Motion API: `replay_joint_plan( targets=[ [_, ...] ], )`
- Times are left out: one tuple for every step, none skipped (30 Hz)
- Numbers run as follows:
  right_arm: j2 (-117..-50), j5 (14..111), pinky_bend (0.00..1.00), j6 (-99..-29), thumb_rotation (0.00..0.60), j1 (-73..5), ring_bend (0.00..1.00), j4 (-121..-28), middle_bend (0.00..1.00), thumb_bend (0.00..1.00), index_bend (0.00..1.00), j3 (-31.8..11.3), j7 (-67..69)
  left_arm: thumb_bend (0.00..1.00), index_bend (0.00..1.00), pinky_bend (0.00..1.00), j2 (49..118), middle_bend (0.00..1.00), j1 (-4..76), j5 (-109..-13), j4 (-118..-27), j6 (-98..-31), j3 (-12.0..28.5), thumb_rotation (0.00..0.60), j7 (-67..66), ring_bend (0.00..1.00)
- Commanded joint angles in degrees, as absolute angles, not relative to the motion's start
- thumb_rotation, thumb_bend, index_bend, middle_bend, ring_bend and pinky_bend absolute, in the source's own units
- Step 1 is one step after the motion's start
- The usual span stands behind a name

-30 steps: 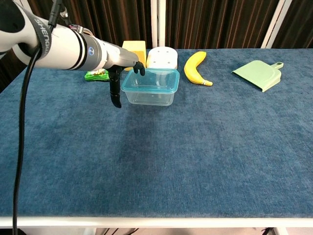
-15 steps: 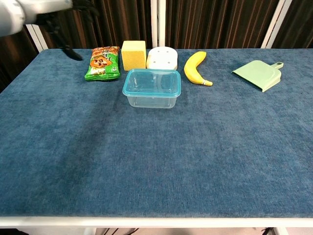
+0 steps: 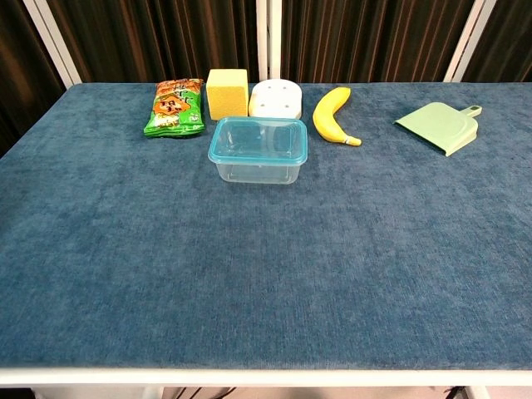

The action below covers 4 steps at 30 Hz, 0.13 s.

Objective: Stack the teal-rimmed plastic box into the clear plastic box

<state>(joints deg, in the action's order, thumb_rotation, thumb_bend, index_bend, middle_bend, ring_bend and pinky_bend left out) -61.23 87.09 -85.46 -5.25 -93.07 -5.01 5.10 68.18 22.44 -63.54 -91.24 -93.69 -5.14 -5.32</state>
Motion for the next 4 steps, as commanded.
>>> replay_joint_plan(
  targets=[
    [-61.59, 88.76, 0.0, -86.54, 0.6, -4.71, 0.0, -93.87, 0.01, 0.07, 0.0, -4.21, 5.04, 0.02, 0.14, 0.06, 67.45, 0.15, 17.96, -66.83, -95.55, -97.2, -7.25, 0.6, -7.68, 0.01],
    [-61.63, 89.04, 0.0, -86.59, 0.6, -4.65, 0.0, -94.17, 0.01, 0.07, 0.0, -4.0, 4.84, 0.02, 0.14, 0.06, 67.55, 0.15, 17.34, -67.6, -96.25, -97.54, -7.61, 0.6, -8.74, 0.01],
    [-61.61, 89.17, 0.0, -86.55, 0.6, -4.6, 0.0, -94.52, 0.02, 0.07, 0.0, -3.83, 4.44, 0.02, 0.14, 0.06, 67.64, 0.15, 16.77, -68.19, -96.92, -97.77, -7.85, 0.6, -9.73, 0.01],
    [-61.5, 89.15, 0.0, -86.39, 0.6, -4.57, 0.0, -95.05, 0.02, 0.07, 0.0, -3.67, 3.75, 0.02, 0.14, 0.06, 67.79, 0.15, 16.09, -68.8, -97.66, -97.99, -7.97, 0.6, -10.84, 0.01]
  ],
)
